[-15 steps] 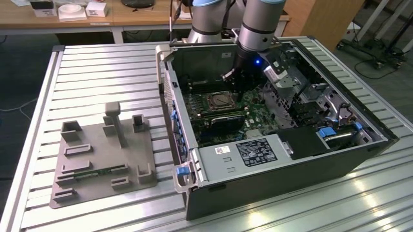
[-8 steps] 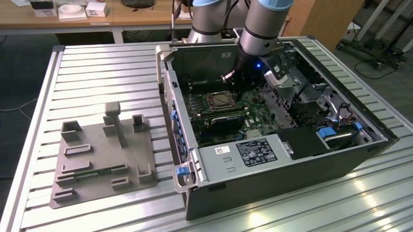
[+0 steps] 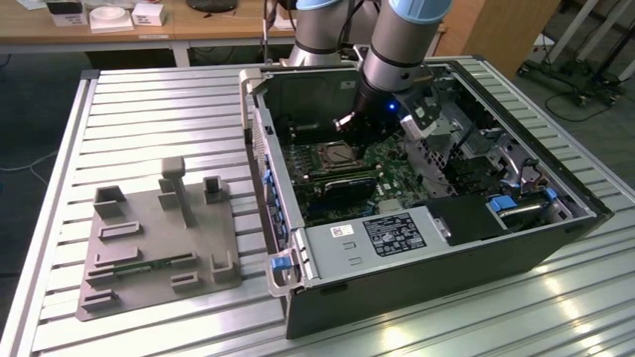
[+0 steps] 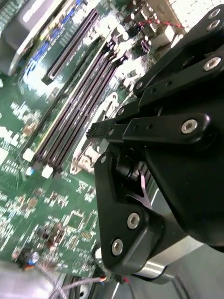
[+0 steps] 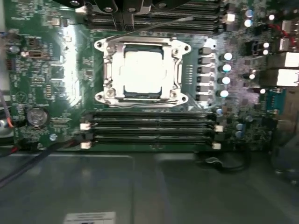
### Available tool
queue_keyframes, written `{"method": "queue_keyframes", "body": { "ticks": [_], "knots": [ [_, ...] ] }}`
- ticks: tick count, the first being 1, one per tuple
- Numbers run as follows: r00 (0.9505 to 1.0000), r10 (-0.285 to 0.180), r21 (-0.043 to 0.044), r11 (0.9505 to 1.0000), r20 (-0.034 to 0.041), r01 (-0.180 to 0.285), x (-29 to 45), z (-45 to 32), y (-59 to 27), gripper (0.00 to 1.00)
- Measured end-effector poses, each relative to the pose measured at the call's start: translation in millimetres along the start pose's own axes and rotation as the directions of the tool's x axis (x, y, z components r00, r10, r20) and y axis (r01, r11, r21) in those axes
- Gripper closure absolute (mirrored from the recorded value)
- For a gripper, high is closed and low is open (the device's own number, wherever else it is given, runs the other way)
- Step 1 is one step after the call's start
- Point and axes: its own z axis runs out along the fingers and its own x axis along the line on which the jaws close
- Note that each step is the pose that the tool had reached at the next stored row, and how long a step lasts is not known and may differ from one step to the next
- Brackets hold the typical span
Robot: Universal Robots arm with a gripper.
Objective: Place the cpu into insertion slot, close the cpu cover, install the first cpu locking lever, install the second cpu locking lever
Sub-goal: 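Install the second cpu locking lever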
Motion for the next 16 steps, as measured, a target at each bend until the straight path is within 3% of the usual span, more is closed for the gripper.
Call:
{"method": "queue_keyframes", "body": {
  "ticks": [6, 11, 12, 16],
  "knots": [
    [1.0, 0.0, -0.0036, 1.0, -0.0019, 0.0, 10.5, -0.6, -5.5, 0.9],
    [0.9998, 0.002, -0.0075, 1.0, -0.0194, -0.002, 12.8, -0.6, -7.3, 0.9],
    [0.9997, 0.003, -0.0114, 0.9999, -0.0238, -0.003, 13.2, -0.5, -7.5, 0.9],
    [0.9994, 0.003, -0.0405, 0.9992, -0.0356, -0.005, 15.8, -0.5, -8.2, 0.9]
  ]
}}
